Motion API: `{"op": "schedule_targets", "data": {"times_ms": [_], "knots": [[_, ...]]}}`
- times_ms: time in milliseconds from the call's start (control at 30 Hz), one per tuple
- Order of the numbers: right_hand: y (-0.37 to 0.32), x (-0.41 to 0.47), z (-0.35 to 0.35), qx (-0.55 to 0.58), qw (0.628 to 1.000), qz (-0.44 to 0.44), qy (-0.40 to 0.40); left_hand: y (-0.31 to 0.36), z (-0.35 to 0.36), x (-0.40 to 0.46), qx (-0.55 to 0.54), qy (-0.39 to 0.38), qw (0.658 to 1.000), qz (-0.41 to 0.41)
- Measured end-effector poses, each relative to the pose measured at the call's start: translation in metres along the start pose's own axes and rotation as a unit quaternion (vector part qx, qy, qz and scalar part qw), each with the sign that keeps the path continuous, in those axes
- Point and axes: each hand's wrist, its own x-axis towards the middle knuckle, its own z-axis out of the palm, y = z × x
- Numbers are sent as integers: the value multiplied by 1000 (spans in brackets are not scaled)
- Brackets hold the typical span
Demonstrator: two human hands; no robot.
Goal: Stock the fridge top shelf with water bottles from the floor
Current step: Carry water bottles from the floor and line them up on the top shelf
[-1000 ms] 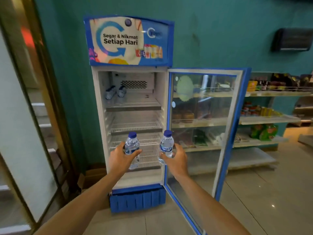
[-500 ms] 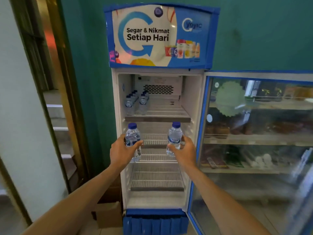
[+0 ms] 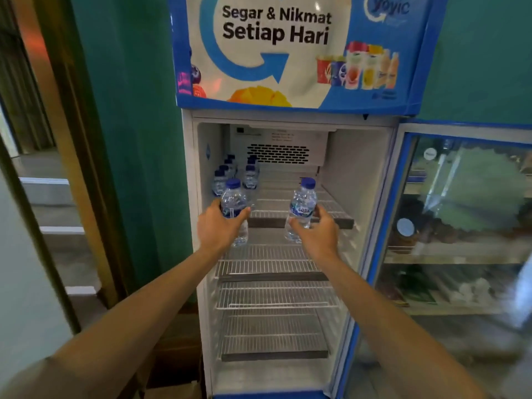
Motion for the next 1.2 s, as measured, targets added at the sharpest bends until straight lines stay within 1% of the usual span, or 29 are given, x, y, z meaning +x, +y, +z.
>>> {"op": "schedule_targets", "data": {"times_ms": [133,300,400,567,667,833,967,1100,1200], "knots": [[17,52,26,-25,999,-20,-6,-14,33,47,-4,-21,1000,4],[42,120,54,-29,999,-20,-12,-23,77,94,24,-2,999,33],[50,155,61,-42,998,-36,-32,-21,98,116,31,-6,998,46],[58,203,76,-47,996,-51,-50,-39,131,143,45,-31,999,5],[69,217,89,-52,996,-30,-63,-48,143,148,33,-32,999,-6],[90,228,110,-75,994,-10,-78,-65,151,147,51,-25,998,-2],[101,234,123,-81,994,27,-69,-73,148,149,58,-25,998,-15],[114,238,138,-82,993,63,-56,-74,150,147,81,-49,995,-22],[123,235,147,-89,992,76,-46,-77,153,143,107,-84,989,-47]]}}
